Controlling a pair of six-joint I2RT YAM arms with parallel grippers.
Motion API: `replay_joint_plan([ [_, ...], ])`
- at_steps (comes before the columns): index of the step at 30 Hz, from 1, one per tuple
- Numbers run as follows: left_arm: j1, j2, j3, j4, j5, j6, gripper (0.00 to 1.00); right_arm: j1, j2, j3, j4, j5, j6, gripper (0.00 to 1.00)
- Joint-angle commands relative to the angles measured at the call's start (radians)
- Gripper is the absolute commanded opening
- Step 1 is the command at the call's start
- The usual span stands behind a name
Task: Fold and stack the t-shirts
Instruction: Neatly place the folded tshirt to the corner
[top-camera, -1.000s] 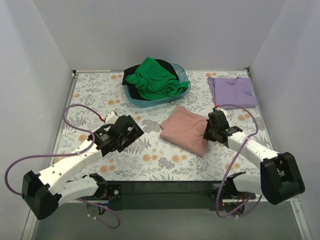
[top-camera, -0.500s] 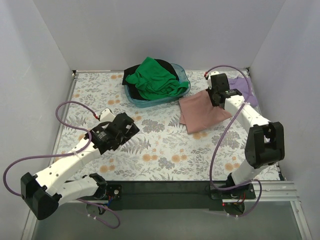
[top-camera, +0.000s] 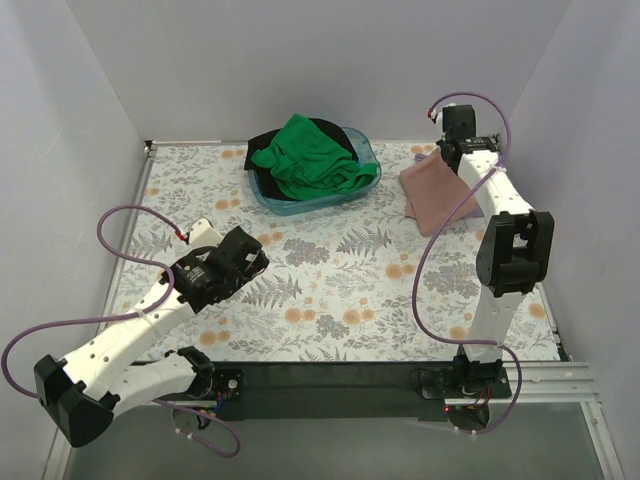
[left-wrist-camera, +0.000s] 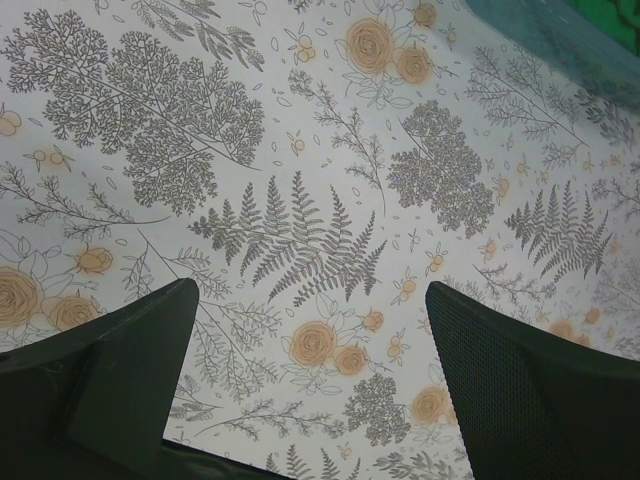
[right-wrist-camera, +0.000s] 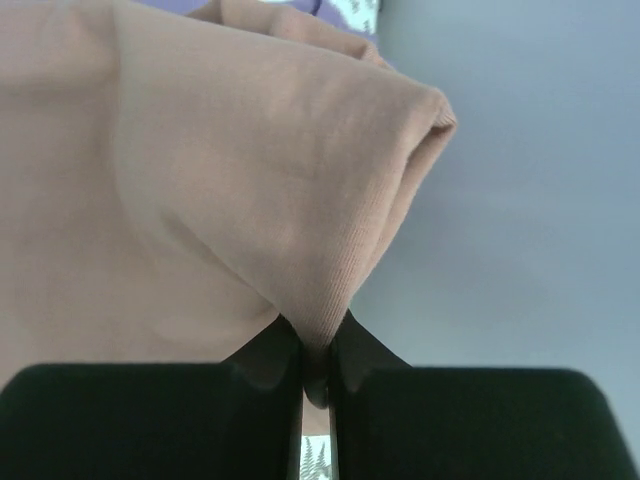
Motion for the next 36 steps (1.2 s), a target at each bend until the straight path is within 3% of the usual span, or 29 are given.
replay_joint_plan([
  [1, 0.008, -0.010, 0.027, -0.024, -0.068, -0.013, 0.98, -0.008, -0.002, 0.107, 0.027, 0.035, -0.050, 0.01],
  [15, 0.019, 0.020, 0.016, -0.023, -0.086, -0.025, 0.98, -0.047, 0.064, 0.228, 0.047, 0.060, -0.056, 0.01],
  [22, 0.025, 0.039, 0.015, -0.027, -0.096, -0.028, 0.98, -0.117, 0.184, 0.326, 0.047, 0.069, 0.010, 0.01],
  [25, 0.028, 0.046, 0.013, -0.022, -0.091, -0.025, 0.98, -0.184, 0.248, 0.369, 0.047, 0.069, 0.065, 0.06],
  [26, 0.028, 0.051, 0.016, -0.023, -0.090, -0.025, 0.98, -0.197, 0.277, 0.399, 0.049, 0.074, 0.097, 0.22],
  [28, 0.030, 0.060, 0.018, -0.023, -0.085, -0.025, 0.98, -0.224, 0.305, 0.424, 0.042, 0.097, 0.122, 0.61],
  [29, 0.030, 0.066, 0.021, -0.022, -0.082, -0.024, 0.98, -0.228, 0.305, 0.421, 0.042, 0.097, 0.124, 0.97],
  [36, 0.031, 0.076, 0.042, -0.013, -0.053, -0.010, 0.98, -0.229, 0.160, 0.305, -0.004, -0.197, 0.223, 0.98],
])
